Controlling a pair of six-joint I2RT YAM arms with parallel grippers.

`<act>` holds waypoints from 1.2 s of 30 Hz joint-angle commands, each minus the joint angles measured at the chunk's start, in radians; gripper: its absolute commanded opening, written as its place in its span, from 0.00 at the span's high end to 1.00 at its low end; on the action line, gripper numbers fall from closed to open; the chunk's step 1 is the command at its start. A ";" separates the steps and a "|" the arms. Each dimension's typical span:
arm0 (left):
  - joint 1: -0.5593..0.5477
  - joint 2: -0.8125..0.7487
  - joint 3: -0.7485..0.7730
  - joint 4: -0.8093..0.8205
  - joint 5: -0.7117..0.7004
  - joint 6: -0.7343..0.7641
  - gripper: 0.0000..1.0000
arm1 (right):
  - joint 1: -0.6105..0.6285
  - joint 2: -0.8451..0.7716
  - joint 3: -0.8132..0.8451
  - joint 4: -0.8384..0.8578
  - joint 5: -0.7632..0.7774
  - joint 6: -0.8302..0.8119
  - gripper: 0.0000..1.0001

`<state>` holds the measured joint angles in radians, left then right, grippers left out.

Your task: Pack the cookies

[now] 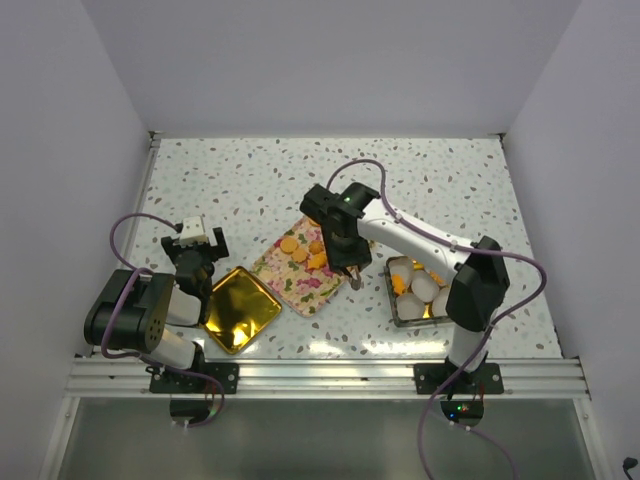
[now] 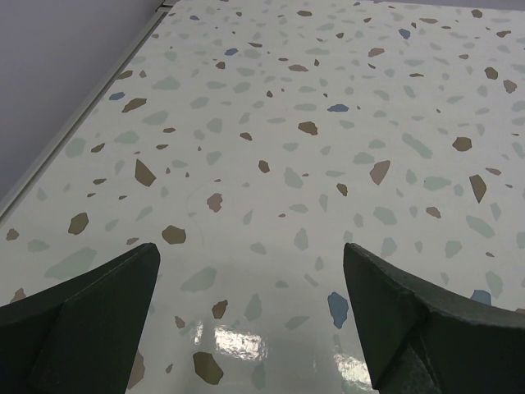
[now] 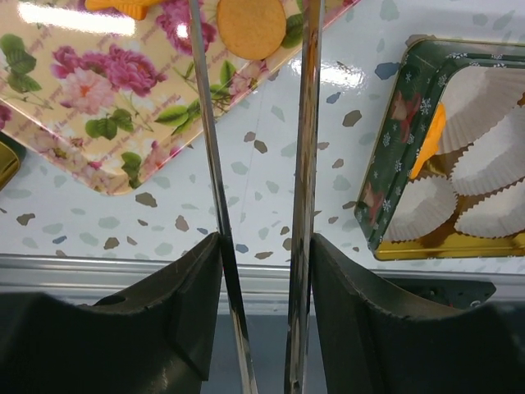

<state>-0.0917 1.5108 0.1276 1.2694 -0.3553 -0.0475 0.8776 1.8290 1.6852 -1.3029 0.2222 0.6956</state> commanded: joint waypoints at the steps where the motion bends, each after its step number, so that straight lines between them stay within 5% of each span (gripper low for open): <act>1: 0.000 0.003 0.020 0.131 -0.020 0.014 0.00 | 0.032 0.012 0.057 -0.050 0.000 0.016 0.52; 16: 0.000 0.003 0.020 0.131 -0.022 0.014 0.00 | 0.107 -0.066 -0.068 -0.073 0.029 0.094 0.51; 36: 0.000 0.003 0.020 0.130 -0.022 0.014 0.00 | 0.106 0.009 0.011 -0.062 0.028 0.073 0.51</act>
<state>-0.0917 1.5108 0.1276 1.2694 -0.3553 -0.0475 0.9871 1.8282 1.6680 -1.3392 0.2337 0.7647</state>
